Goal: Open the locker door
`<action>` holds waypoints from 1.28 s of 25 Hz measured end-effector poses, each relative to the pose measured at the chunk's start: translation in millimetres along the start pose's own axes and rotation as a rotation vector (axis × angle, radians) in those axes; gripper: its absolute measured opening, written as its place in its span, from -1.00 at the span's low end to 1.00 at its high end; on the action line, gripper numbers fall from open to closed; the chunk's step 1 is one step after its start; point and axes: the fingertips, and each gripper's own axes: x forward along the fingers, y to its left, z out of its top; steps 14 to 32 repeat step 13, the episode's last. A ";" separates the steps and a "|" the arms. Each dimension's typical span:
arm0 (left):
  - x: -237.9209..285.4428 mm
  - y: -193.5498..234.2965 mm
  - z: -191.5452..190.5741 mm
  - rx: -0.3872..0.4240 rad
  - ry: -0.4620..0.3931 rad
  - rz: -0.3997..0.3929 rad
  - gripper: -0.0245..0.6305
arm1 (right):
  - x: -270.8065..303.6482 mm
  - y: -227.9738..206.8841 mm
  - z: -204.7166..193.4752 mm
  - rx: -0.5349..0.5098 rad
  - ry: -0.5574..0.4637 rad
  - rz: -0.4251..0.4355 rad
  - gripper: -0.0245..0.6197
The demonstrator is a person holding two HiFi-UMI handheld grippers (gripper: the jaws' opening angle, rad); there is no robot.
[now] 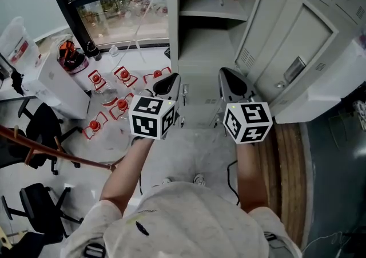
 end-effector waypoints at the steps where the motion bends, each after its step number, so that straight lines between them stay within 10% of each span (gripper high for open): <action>1: -0.6 0.2 -0.6 0.000 0.001 0.000 -0.91 | 0.1 0.1 0.0 0.000 -0.001 0.000 -0.91; 32: -0.3 3.8 -4.6 -0.011 0.004 0.018 -0.91 | 2.6 -0.5 -0.9 0.000 -0.008 0.013 -0.91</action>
